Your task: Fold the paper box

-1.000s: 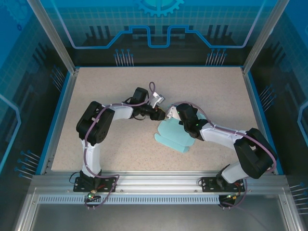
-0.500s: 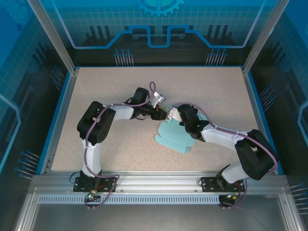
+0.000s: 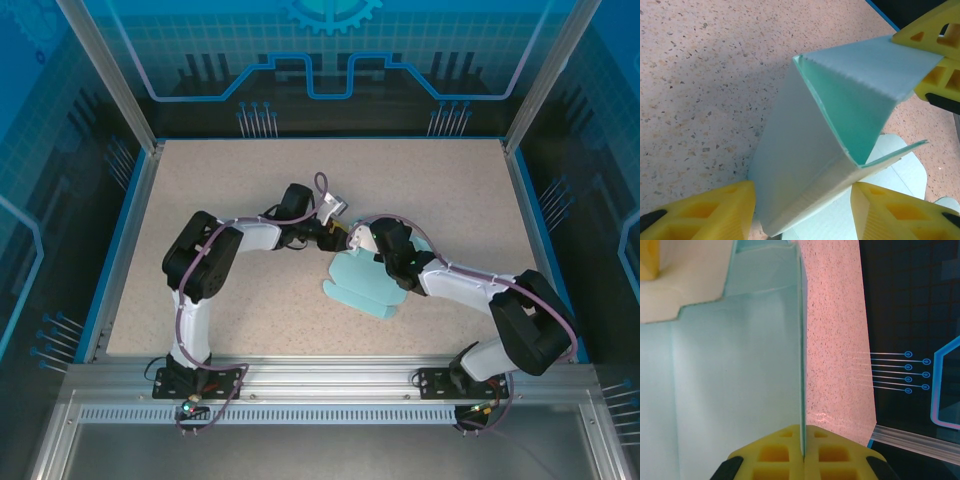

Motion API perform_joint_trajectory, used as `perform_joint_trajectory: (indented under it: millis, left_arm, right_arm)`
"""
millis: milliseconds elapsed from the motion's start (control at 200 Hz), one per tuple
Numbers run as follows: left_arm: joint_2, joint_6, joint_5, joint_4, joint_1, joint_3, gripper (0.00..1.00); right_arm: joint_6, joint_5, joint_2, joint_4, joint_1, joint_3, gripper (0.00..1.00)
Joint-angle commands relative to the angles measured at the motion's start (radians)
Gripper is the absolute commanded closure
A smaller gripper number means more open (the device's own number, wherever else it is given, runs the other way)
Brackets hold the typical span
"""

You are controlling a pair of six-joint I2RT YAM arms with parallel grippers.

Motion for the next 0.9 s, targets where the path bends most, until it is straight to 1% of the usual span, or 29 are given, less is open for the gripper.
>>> perform_joint_trajectory:
  millis: [0,275,475,635,715,895]
  left_arm:
    - [0.013,-0.038,-0.057,0.078,-0.004,-0.018,0.44]
    - [0.01,-0.048,-0.075,0.097,-0.005,-0.029,0.34]
    - [0.016,-0.041,-0.016,0.098,-0.007,-0.023,0.27]
    - [0.034,-0.038,0.011,0.095,-0.012,-0.015,0.24]
    - [0.041,-0.029,0.007,0.08,-0.018,-0.002,0.23]
    - [0.044,-0.03,-0.014,0.106,-0.031,-0.003,0.22]
  right_arm:
    - [-0.008,-0.057,-0.023,-0.047,0.013,-0.014,1.0]
    - [0.006,-0.073,-0.025,-0.08,0.012,-0.005,1.0]
    - [0.017,-0.087,-0.026,-0.093,0.008,-0.001,1.0]
    - [0.027,-0.105,-0.031,-0.102,0.006,0.001,1.0]
    - [0.035,-0.114,-0.034,-0.105,0.005,0.002,1.0]
    - [0.047,-0.131,-0.037,-0.113,0.003,0.001,1.0]
